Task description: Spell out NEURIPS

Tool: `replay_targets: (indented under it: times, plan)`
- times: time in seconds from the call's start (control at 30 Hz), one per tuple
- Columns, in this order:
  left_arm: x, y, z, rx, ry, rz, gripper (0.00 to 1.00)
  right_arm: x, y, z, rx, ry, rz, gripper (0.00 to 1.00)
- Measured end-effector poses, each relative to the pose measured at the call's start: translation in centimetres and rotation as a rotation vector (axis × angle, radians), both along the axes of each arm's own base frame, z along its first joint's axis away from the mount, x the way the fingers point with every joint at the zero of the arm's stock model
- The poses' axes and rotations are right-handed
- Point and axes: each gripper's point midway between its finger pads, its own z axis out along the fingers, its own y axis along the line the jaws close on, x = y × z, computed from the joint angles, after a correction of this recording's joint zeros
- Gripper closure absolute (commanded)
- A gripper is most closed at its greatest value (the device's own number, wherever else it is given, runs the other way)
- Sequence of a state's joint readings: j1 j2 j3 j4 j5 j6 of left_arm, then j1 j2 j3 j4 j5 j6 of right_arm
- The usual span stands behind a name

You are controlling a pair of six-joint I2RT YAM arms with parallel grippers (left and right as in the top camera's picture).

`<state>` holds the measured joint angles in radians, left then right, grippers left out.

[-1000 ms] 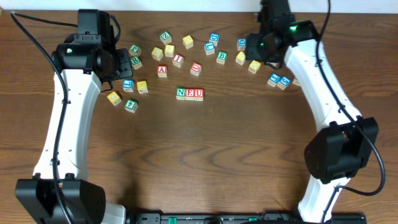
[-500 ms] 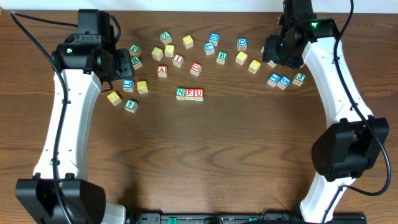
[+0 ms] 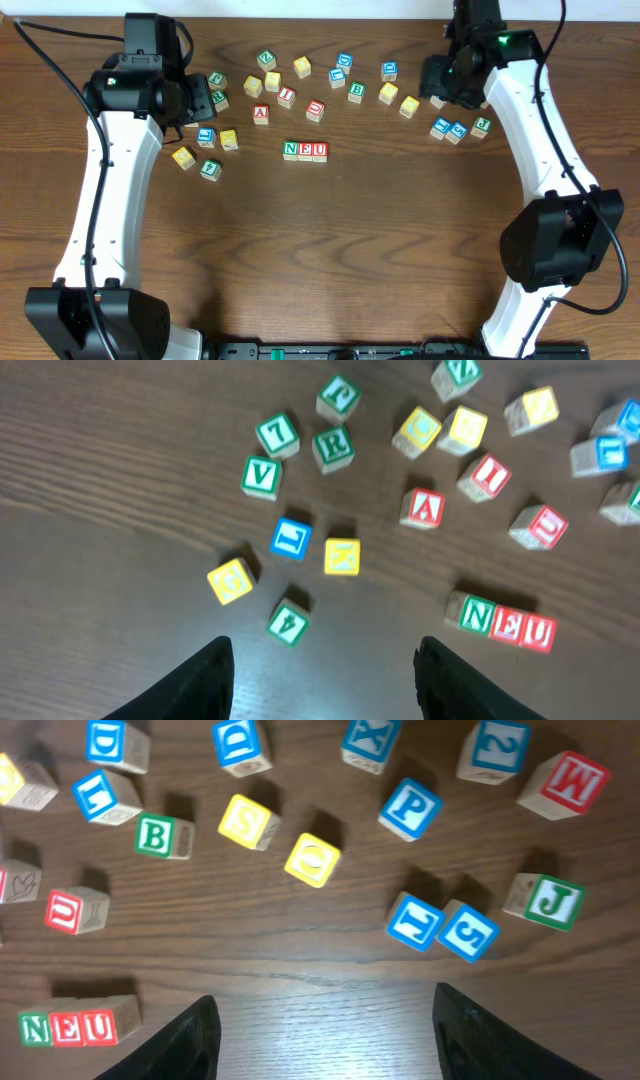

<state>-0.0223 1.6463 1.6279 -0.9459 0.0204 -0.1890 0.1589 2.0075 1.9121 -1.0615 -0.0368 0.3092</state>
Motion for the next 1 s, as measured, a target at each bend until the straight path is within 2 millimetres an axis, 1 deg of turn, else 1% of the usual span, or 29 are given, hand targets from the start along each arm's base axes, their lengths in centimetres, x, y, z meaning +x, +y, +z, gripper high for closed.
replay_targets:
  times: [0.17,0.33,0.4,0.47,0.5,0.57,0.67,0.7,0.77,0.8,0.83,0.87,1.0]
  plan:
    - [0.8,0.0,0.5,-0.024,-0.040,0.039,0.43,-0.1,1.4,0.1,0.000,-0.009,0.034,0.35]
    - [1.3,0.0,0.8,-0.037,-0.062,0.061,0.42,0.1,1.6,0.2,0.001,-0.019,0.038,0.34]
    - [1.5,0.0,0.6,-0.043,-0.059,0.074,0.38,0.1,1.5,0.2,0.000,-0.020,0.039,0.34]
    - [2.4,0.0,0.4,-0.049,-0.053,0.087,0.34,0.1,1.6,0.2,-0.001,-0.020,0.042,0.34]
    - [3.0,0.0,0.1,-0.051,-0.045,0.091,0.33,0.1,1.6,0.2,-0.002,-0.021,0.044,0.32]
    - [4.4,0.0,-0.8,-0.054,-0.020,0.099,0.30,0.1,1.6,0.2,-0.003,-0.020,0.046,0.31]
    - [6.6,0.0,-2.5,-0.057,0.009,0.119,0.31,0.0,1.6,0.1,-0.005,-0.016,0.049,0.31]
    - [7.5,0.2,-3.3,-0.055,0.016,0.140,0.31,-0.1,1.6,0.1,-0.005,-0.012,0.050,0.30]
    - [8.5,0.4,-4.9,-0.057,0.033,0.178,0.31,-0.2,1.6,0.0,-0.007,-0.007,0.053,0.30]
    - [8.9,0.5,-5.7,-0.058,0.038,0.200,0.34,-0.3,1.6,0.0,-0.008,-0.004,0.054,0.30]
    - [9.2,0.7,-6.4,-0.060,0.046,0.221,0.40,-0.3,1.6,0.0,-0.009,-0.001,0.055,0.30]
    - [9.5,0.8,-7.6,-0.068,0.061,0.251,0.42,-0.4,1.6,0.0,-0.010,0.002,0.056,0.30]
    - [9.9,0.9,-10.7,-0.082,0.108,0.320,0.43,-0.7,1.7,-0.1,-0.012,0.012,0.061,0.30]
